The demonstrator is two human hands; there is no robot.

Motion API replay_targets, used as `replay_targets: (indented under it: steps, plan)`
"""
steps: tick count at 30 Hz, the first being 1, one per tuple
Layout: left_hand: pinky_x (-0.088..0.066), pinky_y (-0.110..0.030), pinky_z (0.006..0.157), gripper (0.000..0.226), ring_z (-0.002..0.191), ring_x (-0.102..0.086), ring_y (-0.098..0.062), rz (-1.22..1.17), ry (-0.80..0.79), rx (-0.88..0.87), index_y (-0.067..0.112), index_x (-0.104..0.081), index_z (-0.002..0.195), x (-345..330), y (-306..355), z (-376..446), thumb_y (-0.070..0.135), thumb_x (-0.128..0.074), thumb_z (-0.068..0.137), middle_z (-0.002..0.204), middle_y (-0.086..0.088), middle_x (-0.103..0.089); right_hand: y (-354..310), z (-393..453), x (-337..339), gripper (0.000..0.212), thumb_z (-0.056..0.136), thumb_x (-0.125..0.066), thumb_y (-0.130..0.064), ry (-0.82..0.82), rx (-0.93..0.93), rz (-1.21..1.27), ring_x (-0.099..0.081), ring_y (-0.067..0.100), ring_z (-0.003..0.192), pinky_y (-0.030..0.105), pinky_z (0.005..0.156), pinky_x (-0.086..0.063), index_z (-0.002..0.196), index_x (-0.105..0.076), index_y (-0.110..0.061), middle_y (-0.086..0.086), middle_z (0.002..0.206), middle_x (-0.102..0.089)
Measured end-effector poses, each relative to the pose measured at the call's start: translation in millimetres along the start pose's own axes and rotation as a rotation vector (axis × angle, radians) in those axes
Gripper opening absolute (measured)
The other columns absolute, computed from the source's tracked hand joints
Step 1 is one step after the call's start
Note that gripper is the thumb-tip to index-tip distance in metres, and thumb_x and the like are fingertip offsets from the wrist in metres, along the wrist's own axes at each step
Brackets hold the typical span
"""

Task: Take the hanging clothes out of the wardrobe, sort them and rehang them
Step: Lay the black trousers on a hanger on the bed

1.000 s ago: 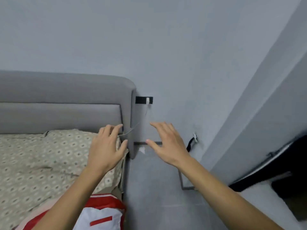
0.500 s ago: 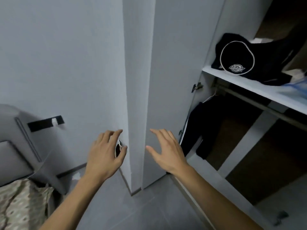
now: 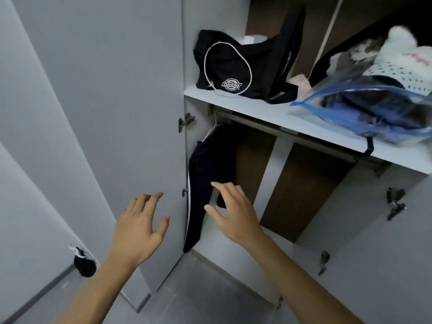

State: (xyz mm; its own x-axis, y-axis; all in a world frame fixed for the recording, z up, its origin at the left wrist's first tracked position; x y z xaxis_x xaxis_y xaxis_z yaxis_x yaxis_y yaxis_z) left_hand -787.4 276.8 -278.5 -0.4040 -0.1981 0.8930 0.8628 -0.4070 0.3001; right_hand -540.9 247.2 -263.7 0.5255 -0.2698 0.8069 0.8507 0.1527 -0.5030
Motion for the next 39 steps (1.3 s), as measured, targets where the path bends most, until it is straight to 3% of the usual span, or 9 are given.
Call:
replay_targets:
  steps: [9,13,16,22,25,33,39]
  plan:
    - [-0.052,-0.042,0.083,0.064,0.11,-0.056,-0.025,-0.123,-0.039,-0.189,0.018,-0.048,0.149,-37,9,97,0.055,-0.039,0.097,0.123,-0.002,-0.057,44,42,17,0.059,0.102,-0.057,-0.052,0.08,-0.132,-0.105,-0.045,0.016,0.13,0.032,0.108,-0.039,0.153,-0.043,-0.027,-0.006,0.139,-0.051]
    - [-0.048,-0.037,0.075,0.065,0.106,-0.057,-0.024,-0.137,-0.037,-0.236,0.016,-0.052,0.148,-52,11,126,0.054,-0.04,0.097,0.12,-0.002,-0.059,62,60,10,0.059,0.101,-0.059,-0.052,0.088,-0.173,-0.112,-0.044,0.015,0.127,0.038,0.102,-0.047,0.152,-0.043,-0.027,-0.006,0.139,-0.051]
    - [-0.05,-0.04,0.08,0.065,0.107,-0.056,-0.025,-0.146,-0.045,-0.258,0.016,-0.051,0.149,-66,12,149,0.055,-0.04,0.097,0.121,-0.003,-0.058,81,80,5,0.059,0.102,-0.058,-0.053,0.087,-0.172,-0.11,-0.045,0.014,0.125,0.038,0.101,-0.048,0.152,-0.043,-0.027,-0.007,0.138,-0.051]
    - [-0.053,-0.042,0.081,0.065,0.109,-0.056,-0.025,-0.118,-0.076,-0.225,0.018,-0.048,0.15,-107,18,204,0.054,-0.041,0.097,0.119,-0.002,-0.059,140,136,-8,0.059,0.102,-0.055,-0.056,0.072,-0.163,-0.075,-0.047,0.017,0.125,0.04,0.099,-0.049,0.151,-0.042,-0.027,-0.006,0.14,-0.05]
    - [-0.054,-0.041,0.081,0.066,0.112,-0.055,-0.025,-0.088,-0.086,-0.177,0.018,-0.047,0.15,-125,25,240,0.056,-0.039,0.096,0.119,-0.002,-0.058,174,175,-16,0.06,0.102,-0.053,-0.058,0.035,-0.149,-0.046,-0.044,0.021,0.134,0.044,0.105,-0.048,0.153,-0.041,-0.029,-0.005,0.147,-0.048]
    - [-0.055,-0.047,0.085,0.054,0.122,-0.05,-0.03,-0.068,-0.112,-0.017,0.019,-0.045,0.147,-174,43,323,0.044,-0.055,0.1,0.127,-0.006,-0.054,239,273,-49,0.062,0.1,-0.058,-0.054,-0.122,-0.102,0.018,-0.034,0.033,0.146,0.05,0.114,-0.041,0.154,-0.041,-0.028,-0.002,0.156,-0.04]
    - [-0.05,-0.046,0.093,0.058,0.124,-0.052,-0.033,-0.043,-0.135,-0.021,0.019,-0.043,0.151,-205,39,367,0.044,-0.054,0.1,0.13,-0.01,-0.055,259,328,-74,0.061,0.1,-0.058,-0.052,-0.122,-0.054,-0.034,-0.041,0.03,0.139,0.049,0.111,-0.042,0.153,-0.044,-0.022,0.002,0.155,-0.042]
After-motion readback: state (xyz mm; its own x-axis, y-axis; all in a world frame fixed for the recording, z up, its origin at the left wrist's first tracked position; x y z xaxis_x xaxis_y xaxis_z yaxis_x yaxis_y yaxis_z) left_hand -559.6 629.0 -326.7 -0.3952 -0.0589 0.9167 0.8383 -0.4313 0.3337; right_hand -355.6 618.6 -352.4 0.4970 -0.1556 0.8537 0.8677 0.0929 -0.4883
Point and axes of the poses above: each hand's wrist, its own z-axis towards the middle knuckle, its own x-axis out of the back of the hand, y = z × x, the point moved 6 cm from there along z, towards the middle knuckle
